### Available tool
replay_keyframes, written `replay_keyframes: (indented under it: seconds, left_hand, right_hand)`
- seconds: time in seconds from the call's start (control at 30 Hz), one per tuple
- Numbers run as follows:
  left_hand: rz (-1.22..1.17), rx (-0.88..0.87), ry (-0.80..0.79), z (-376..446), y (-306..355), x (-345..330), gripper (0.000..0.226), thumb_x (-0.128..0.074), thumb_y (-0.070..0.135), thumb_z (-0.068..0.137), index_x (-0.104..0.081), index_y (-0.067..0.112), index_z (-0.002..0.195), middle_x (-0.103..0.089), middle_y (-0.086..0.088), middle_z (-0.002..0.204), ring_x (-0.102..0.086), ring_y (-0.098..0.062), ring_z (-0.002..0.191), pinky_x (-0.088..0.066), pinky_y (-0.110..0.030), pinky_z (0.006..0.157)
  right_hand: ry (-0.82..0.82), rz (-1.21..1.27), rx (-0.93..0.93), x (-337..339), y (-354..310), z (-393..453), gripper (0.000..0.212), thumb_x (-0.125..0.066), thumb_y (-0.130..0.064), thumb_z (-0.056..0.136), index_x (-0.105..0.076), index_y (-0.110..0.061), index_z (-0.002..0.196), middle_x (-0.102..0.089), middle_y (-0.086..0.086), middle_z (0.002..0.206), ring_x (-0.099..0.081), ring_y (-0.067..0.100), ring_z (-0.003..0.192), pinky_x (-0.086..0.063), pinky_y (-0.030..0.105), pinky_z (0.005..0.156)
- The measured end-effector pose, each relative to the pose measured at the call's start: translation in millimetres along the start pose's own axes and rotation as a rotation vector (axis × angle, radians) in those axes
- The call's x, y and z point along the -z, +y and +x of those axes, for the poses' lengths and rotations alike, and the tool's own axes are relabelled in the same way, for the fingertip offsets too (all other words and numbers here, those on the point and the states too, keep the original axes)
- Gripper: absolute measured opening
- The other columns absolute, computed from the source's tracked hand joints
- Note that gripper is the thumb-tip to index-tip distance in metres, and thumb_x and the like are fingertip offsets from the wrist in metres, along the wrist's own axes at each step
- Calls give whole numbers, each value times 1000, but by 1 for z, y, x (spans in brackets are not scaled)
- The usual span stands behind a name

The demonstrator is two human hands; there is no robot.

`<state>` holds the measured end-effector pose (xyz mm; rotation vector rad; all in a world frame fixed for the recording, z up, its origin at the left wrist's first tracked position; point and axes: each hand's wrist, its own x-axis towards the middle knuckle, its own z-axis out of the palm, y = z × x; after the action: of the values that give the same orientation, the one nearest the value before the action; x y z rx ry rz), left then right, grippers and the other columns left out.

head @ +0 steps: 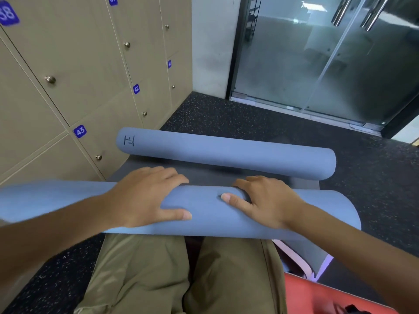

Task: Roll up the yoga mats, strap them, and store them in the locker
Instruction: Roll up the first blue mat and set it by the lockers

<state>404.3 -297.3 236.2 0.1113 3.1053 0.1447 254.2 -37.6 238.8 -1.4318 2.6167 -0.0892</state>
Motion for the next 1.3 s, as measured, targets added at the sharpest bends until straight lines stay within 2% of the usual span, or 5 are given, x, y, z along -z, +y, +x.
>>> replay_keyframes:
  seconds: [0.3, 0.63, 0.8, 1.0, 1.3]
  left_hand:
    - [-90, 167, 82, 3, 15, -24, 94, -37, 98, 66, -50, 36, 135, -57, 17, 118, -56, -12, 109, -44, -34, 95]
    - [-341, 249, -152, 40, -6, -5, 66, -47, 96, 63, -59, 42, 100, -65, 20, 94, -60, -3, 91, -51, -35, 88]
    - [-355, 308, -226, 56, -12, 2, 67, -48, 97, 65, -63, 39, 95, -68, 17, 91, -63, -4, 88, -52, -36, 88]
    - [-128, 155, 274, 43, -4, -20, 79, -41, 88, 78, -61, 31, 128, -63, 17, 120, -59, -11, 111, -45, -32, 94]
    - [21, 157, 42, 64, -12, -23, 106, -63, 97, 42, -51, 33, 127, -57, 15, 114, -57, -14, 104, -46, -35, 87]
  right_hand:
    - [-226, 214, -101, 11, 13, 32, 78, -13, -93, 81, -65, -38, 99, -69, -11, 105, -63, 15, 100, -49, 39, 93]
    - [318, -175, -153, -23, 8, 16, 78, -7, -72, 97, -67, -22, 98, -65, -1, 86, -61, 27, 83, -47, 40, 75]
    - [255, -126, -162, -14, 18, 34, 76, -5, -73, 92, -65, -28, 89, -65, -3, 85, -62, 23, 86, -43, 36, 69]
    - [9, 89, -199, 3, 30, 63, 69, -16, -73, 96, -65, -27, 80, -65, 1, 83, -59, 27, 88, -46, 39, 77]
    - [-64, 134, -222, 14, 37, 98, 67, -24, -76, 96, -70, -26, 100, -70, 3, 110, -61, 27, 104, -49, 40, 87]
